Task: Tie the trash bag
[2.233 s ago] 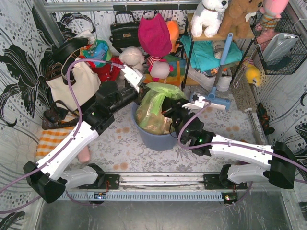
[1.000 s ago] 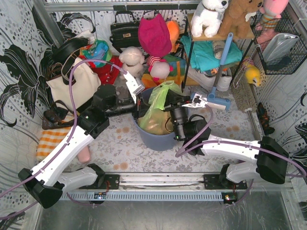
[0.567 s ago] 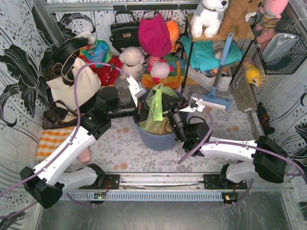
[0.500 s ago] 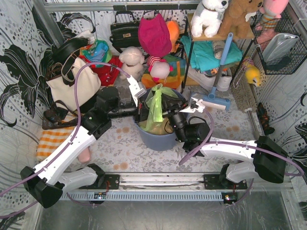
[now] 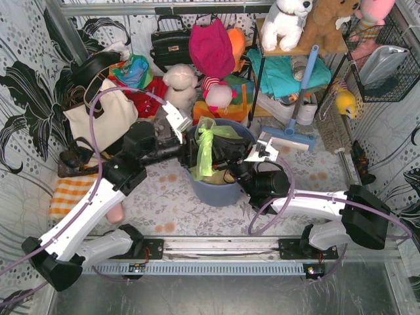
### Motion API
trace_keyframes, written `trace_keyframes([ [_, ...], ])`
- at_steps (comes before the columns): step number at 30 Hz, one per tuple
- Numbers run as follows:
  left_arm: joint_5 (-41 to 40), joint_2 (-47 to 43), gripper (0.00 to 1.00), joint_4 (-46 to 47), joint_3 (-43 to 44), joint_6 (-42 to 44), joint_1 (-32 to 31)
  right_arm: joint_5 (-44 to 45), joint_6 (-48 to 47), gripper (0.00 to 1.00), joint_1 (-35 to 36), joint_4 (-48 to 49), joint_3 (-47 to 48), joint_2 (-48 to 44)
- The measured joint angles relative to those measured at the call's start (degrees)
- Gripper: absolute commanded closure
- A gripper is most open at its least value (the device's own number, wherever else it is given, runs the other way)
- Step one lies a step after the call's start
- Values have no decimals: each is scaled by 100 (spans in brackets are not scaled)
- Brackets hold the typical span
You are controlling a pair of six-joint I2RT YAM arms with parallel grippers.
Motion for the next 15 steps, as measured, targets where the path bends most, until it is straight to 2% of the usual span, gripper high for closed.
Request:
trace_keyframes([
  [8,-1005,-813,45,-59,4,-72,0,-278,-409,100,0,256,-61,125],
  [15,-1578,-1038,44,-57,170,-299,0,-385,-890,100,0,321,-85,170],
])
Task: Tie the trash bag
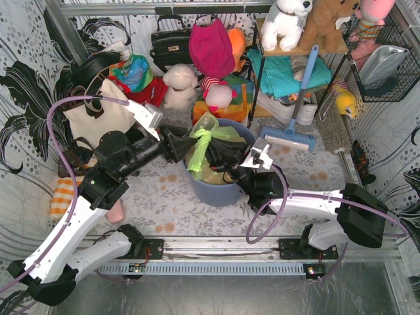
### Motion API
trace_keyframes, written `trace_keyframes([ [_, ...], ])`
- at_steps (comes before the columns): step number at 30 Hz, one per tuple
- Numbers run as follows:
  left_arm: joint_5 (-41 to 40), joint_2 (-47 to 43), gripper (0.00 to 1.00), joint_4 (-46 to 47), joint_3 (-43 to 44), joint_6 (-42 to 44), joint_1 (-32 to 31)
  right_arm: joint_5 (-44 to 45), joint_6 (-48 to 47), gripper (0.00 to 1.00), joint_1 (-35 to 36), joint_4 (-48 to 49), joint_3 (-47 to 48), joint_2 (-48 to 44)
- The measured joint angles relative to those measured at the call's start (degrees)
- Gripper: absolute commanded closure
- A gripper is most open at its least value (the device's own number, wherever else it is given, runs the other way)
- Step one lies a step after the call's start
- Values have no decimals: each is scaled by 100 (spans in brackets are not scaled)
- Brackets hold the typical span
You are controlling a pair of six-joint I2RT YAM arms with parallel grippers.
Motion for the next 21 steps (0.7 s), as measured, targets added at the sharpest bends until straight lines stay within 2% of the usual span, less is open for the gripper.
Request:
trace_keyframes([
  [8,-407,-46,42,116,354,-358,0,-59,-341,100,0,22,0,2],
  [17,-1325,-610,36,643,173,-852,2,-61,-433,100,0,24,0,2],
  [21,-1069,-85,36,793,675,-922,2,-63,-433,100,0,24,0,2],
])
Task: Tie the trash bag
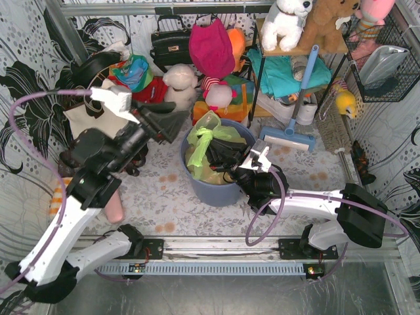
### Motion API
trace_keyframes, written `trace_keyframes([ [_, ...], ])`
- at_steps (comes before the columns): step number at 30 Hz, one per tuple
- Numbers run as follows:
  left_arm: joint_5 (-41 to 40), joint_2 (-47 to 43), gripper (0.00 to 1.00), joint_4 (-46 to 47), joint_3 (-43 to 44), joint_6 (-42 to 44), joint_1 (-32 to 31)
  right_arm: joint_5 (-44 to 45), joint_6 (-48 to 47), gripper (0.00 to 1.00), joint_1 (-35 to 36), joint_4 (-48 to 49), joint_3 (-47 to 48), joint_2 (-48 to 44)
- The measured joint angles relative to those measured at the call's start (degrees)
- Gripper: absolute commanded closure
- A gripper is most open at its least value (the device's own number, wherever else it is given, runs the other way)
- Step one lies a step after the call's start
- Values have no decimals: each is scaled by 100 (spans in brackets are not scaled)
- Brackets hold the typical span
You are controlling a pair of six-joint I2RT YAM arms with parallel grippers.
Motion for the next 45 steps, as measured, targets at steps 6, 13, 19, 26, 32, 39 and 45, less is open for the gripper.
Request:
trace_keyframes([
  [6,636,872,37,-114,269,-17,0,2,-9,100,0,0,0,0],
  [13,931,1010,37,-422,269,-52,0,4,-22,100,0,2,0,0],
  [19,1198,739,36,-382,216,-151,0,4,-26,100,0,2,0,-2],
  [26,1478,688,37,-354,-70,-378,0,2,-44,100,0,0,0,-2],
  [32,1633,619,50,-125,-282,-612,0,2,-44,100,0,-44,0,-2],
  [39,1974,444,62,63,-468,-791,4,4,-98,100,0,-61,0,-2],
  [45,2074,282,80,177,-564,-850,55,17,-173,100,63,-28,-2,0],
])
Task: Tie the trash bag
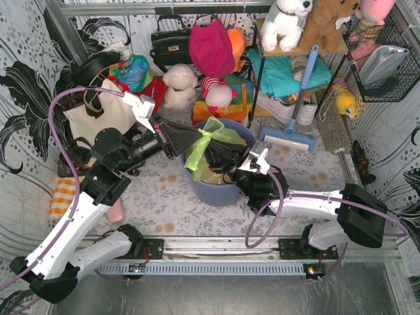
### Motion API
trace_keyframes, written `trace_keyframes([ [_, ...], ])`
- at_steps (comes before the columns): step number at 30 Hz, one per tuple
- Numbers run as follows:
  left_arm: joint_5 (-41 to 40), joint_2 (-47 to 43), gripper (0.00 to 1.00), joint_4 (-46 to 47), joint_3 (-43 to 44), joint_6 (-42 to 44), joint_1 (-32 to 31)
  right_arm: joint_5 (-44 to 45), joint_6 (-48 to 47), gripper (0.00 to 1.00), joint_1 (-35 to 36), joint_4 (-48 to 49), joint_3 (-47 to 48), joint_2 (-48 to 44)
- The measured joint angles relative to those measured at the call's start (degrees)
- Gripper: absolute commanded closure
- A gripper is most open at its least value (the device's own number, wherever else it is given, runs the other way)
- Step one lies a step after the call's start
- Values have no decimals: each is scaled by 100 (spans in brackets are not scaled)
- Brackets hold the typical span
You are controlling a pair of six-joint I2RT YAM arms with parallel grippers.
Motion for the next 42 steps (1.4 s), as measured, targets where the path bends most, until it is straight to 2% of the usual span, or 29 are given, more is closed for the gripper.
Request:
trace_keyframes([
  [7,203,2,77,162,-59,-109,33,184,-238,100,0,83,2,90],
  [12,599,-22,62,-90,-199,-225,-39,363,-415,100,-15,74,42,232],
  [16,599,-90,61,-326,-286,-249,-44,404,-494,100,-17,66,83,234],
  [23,514,-195,52,-459,-339,-245,-46,299,-533,100,-17,63,96,223],
  [27,485,-175,43,-457,-343,-234,-46,26,-490,100,-44,66,96,157],
  [34,363,-105,44,-461,-343,-151,-46,-428,-361,100,-44,66,96,92],
  [42,999,50,45,-111,-516,-308,-46,-442,-518,100,-48,70,240,136],
])
